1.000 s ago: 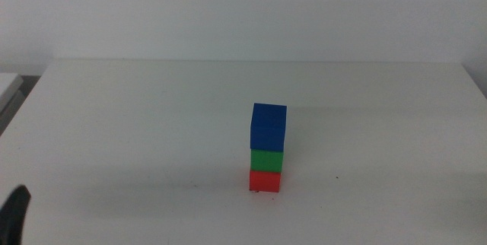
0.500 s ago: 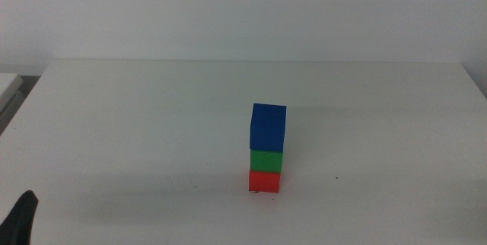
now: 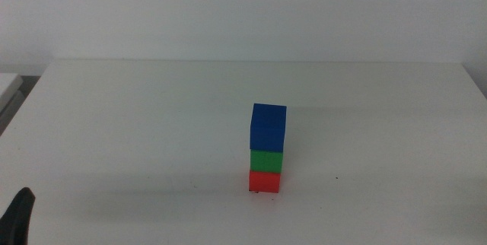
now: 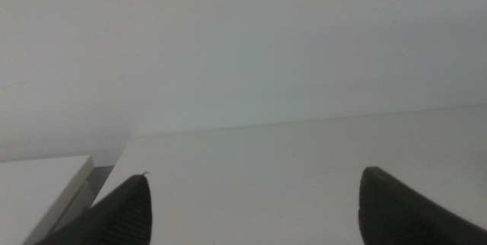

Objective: Stack red cubes first, then green, then blue cubes in a specific spot.

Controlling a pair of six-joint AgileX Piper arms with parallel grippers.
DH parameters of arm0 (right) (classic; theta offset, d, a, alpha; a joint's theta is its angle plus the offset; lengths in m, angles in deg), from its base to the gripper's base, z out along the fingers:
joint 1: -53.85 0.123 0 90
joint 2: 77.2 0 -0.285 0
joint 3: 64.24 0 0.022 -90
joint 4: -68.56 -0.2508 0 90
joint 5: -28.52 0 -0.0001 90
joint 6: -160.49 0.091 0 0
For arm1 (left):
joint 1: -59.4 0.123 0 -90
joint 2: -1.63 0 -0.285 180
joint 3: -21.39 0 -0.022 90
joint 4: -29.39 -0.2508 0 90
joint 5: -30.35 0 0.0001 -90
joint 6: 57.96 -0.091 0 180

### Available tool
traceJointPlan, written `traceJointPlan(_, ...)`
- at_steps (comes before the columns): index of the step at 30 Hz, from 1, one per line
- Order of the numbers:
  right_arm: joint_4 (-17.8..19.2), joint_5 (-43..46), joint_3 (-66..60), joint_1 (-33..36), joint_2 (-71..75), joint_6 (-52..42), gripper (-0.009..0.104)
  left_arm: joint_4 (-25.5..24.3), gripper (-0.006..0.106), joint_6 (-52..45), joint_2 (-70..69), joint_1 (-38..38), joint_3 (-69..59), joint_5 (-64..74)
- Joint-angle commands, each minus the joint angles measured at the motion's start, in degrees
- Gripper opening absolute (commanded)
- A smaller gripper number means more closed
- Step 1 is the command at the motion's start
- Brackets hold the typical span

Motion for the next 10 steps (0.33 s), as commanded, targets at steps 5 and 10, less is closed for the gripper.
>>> traceJointPlan(5, 0.7, 0.6, -0.2, -0.4, 0.2, -0.3, 0.069, -0.4, 0.091, 0.1, -0.3, 1.2, 0.0, -0.8)
traceJointPlan(10, 0.7, 0.6, -0.2, -0.4, 0.2, -0.3, 0.069, -0.4, 0.091, 0.1, -0.3, 1.1, 0.0, -0.8)
